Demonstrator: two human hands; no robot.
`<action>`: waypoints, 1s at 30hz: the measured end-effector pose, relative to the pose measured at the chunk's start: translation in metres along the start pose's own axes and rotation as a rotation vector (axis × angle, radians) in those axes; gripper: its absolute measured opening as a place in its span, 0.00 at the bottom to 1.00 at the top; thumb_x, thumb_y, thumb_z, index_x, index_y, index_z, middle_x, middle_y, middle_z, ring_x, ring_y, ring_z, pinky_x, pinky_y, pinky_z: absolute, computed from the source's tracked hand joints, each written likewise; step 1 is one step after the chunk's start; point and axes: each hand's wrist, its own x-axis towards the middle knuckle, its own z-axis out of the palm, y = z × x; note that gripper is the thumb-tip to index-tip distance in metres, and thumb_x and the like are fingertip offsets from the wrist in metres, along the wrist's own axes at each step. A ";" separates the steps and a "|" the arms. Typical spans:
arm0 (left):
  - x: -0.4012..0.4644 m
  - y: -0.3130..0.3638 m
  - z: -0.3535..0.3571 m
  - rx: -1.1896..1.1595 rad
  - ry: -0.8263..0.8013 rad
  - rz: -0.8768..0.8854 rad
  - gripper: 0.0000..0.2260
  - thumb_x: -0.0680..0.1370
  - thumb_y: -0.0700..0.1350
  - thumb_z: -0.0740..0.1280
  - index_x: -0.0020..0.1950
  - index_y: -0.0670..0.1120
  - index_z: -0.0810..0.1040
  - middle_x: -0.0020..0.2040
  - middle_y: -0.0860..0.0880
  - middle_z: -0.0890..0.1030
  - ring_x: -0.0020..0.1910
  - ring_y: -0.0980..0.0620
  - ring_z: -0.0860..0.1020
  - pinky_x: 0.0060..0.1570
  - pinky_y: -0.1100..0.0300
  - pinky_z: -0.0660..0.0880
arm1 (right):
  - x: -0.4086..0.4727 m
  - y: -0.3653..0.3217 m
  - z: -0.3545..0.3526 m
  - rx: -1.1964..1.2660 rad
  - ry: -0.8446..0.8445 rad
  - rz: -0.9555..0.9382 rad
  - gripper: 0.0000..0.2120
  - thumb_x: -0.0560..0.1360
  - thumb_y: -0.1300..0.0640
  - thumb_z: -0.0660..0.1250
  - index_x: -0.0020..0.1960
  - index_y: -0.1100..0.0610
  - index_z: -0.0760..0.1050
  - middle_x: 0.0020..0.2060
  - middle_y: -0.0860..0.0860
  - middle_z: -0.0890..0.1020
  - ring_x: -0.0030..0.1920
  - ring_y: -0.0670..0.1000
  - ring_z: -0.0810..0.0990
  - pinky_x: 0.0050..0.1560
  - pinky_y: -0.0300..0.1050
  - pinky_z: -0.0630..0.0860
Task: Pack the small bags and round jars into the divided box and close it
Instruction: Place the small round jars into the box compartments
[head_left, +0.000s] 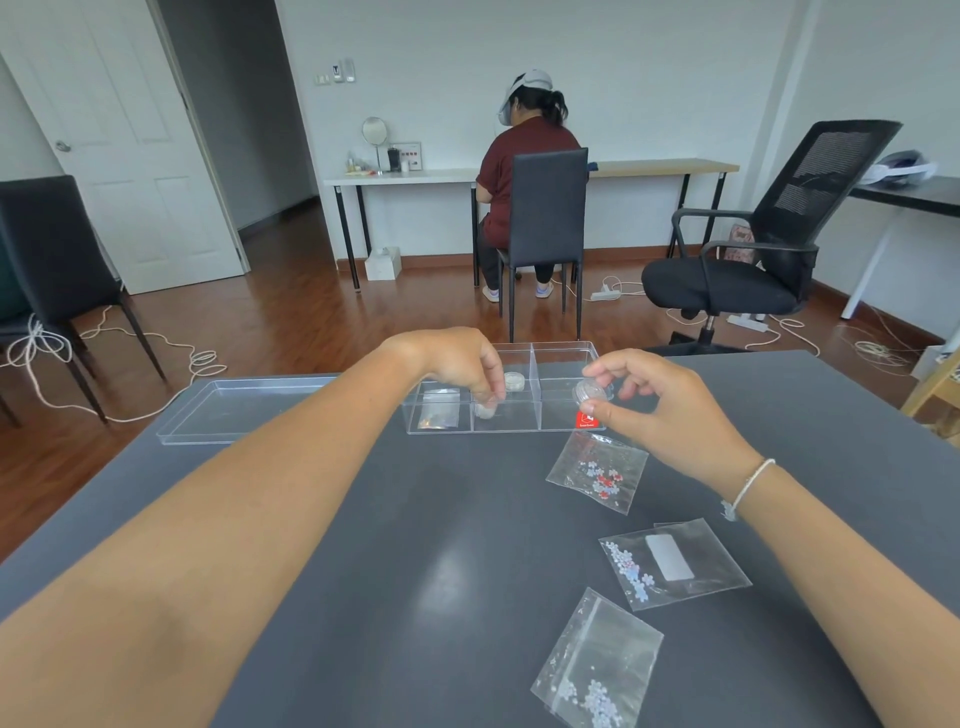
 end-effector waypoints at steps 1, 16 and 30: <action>0.000 -0.001 0.000 -0.015 -0.002 0.005 0.06 0.69 0.41 0.71 0.38 0.53 0.81 0.44 0.57 0.79 0.45 0.60 0.74 0.43 0.68 0.66 | 0.000 0.000 0.000 -0.003 -0.002 0.000 0.13 0.68 0.51 0.69 0.45 0.35 0.70 0.43 0.39 0.77 0.43 0.46 0.75 0.45 0.30 0.67; -0.001 -0.007 0.004 -0.088 0.023 0.034 0.08 0.70 0.39 0.70 0.42 0.53 0.83 0.43 0.60 0.80 0.47 0.61 0.76 0.51 0.65 0.67 | -0.001 0.001 0.002 -0.010 -0.021 0.032 0.10 0.68 0.52 0.70 0.48 0.43 0.74 0.43 0.41 0.78 0.43 0.47 0.74 0.45 0.33 0.68; -0.031 -0.036 0.006 -0.248 0.346 0.136 0.06 0.71 0.45 0.70 0.41 0.58 0.81 0.49 0.57 0.80 0.48 0.64 0.76 0.55 0.68 0.67 | 0.003 0.002 0.011 -0.012 -0.047 0.066 0.09 0.69 0.53 0.70 0.47 0.42 0.74 0.44 0.43 0.79 0.42 0.47 0.74 0.44 0.33 0.68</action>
